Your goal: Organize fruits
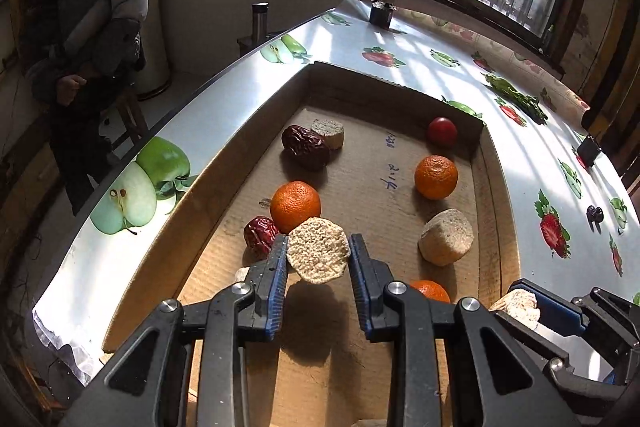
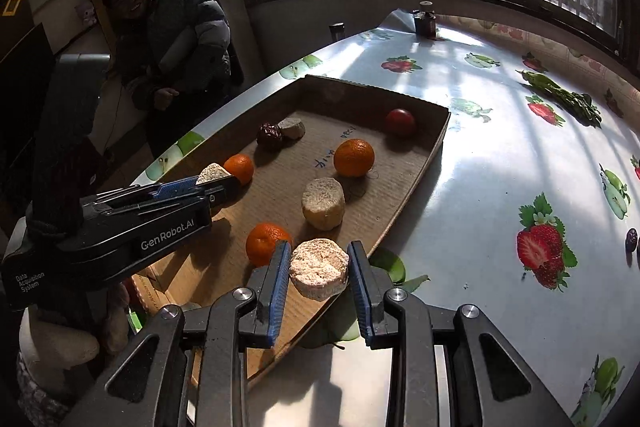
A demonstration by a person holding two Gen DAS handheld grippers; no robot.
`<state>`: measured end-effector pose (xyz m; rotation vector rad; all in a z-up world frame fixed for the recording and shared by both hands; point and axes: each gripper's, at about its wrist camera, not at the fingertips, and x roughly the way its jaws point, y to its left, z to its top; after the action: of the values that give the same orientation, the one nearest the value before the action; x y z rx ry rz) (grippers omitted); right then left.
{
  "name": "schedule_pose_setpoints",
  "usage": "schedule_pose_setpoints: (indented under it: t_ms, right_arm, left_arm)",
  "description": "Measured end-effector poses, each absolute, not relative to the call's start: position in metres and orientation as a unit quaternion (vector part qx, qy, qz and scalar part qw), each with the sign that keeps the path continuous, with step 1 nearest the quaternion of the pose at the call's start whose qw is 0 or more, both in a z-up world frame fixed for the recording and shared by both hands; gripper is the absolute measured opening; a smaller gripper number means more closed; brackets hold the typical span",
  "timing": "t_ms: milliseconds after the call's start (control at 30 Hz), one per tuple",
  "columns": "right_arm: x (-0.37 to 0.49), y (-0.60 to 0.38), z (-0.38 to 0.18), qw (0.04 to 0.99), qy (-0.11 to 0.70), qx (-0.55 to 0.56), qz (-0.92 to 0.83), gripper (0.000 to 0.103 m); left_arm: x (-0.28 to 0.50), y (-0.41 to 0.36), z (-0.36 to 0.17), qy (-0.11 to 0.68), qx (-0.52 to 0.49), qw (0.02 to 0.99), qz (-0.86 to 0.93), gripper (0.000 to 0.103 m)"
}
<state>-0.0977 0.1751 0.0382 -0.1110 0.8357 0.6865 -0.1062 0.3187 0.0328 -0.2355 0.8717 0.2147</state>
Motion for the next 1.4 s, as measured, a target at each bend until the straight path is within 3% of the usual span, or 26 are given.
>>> schedule_pose_setpoints:
  t_ms: [433, 533, 633, 767, 933, 1400]
  right_arm:
    - [-0.105, 0.204, 0.020, 0.846, 0.404, -0.096, 0.333, 0.032]
    - [-0.109, 0.204, 0.021, 0.848, 0.398, -0.100, 0.335, 0.037]
    - [-0.114, 0.201, 0.028, 0.855, 0.384, -0.097, 0.335, 0.058]
    - [-0.124, 0.192, 0.039, 0.868, 0.362, -0.095, 0.328, 0.059]
    - [-0.131, 0.167, 0.048, 0.880, 0.352, -0.068, 0.310, 0.063]
    - [-0.139, 0.109, 0.058, 0.899, 0.346, -0.004, 0.270, 0.068]
  left_arm:
    - [-0.114, 0.327, 0.038, 0.408, -0.133, 0.896, 0.116, 0.030]
    - [-0.119, 0.324, 0.046, 0.394, -0.129, 0.901, 0.124, 0.043]
    - [-0.127, 0.318, 0.059, 0.374, -0.112, 0.910, 0.143, 0.055]
    - [-0.138, 0.309, 0.076, 0.346, -0.088, 0.919, 0.169, 0.071]
    - [-0.146, 0.295, 0.092, 0.322, -0.051, 0.923, 0.206, 0.081]
    - [-0.156, 0.245, 0.108, 0.311, -0.005, 0.930, 0.196, 0.085]
